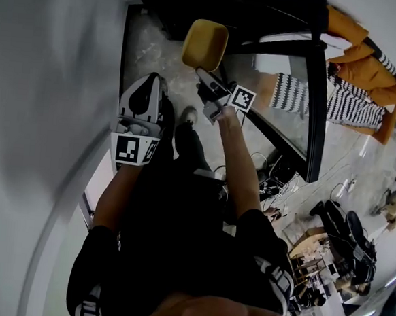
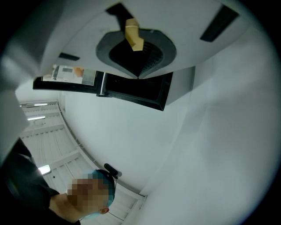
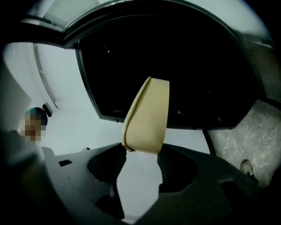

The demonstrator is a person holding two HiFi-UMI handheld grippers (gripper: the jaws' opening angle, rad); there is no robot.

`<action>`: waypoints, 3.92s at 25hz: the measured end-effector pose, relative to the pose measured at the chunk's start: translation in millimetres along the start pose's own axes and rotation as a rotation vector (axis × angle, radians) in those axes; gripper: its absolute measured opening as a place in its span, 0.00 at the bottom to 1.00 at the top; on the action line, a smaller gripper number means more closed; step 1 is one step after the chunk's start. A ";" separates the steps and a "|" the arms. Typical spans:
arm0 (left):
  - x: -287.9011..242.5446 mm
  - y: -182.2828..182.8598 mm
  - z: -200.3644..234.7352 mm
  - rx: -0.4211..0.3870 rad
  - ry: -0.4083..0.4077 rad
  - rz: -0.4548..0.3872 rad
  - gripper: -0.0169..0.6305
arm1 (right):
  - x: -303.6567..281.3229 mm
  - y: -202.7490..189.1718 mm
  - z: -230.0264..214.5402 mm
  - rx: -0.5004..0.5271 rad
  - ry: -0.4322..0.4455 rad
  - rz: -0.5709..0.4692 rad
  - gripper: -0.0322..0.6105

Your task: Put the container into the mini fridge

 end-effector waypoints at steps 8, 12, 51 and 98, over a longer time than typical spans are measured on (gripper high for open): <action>-11.4 -8.0 11.8 0.018 -0.008 0.023 0.03 | -13.2 1.0 -19.0 -0.019 -0.026 -0.016 0.38; -29.9 -20.2 26.2 0.023 -0.028 0.024 0.03 | -29.5 6.5 -41.9 -0.023 -0.041 -0.023 0.38; -49.8 -54.9 47.0 -0.021 -0.038 -0.054 0.03 | -69.3 50.1 -156.4 -0.128 -0.059 -0.092 0.39; -53.6 -50.9 41.4 0.040 -0.108 0.015 0.03 | -81.9 70.4 -179.6 -0.188 -0.298 -0.630 0.35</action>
Point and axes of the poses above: the fingertips, and each gripper's own axes: x backward along the fingers, z to its left, y out of its top, the point moved 8 cm from there along x, backward along the fingers, and after that the axes turned 14 degrees about -z, right-handed, at the moved point
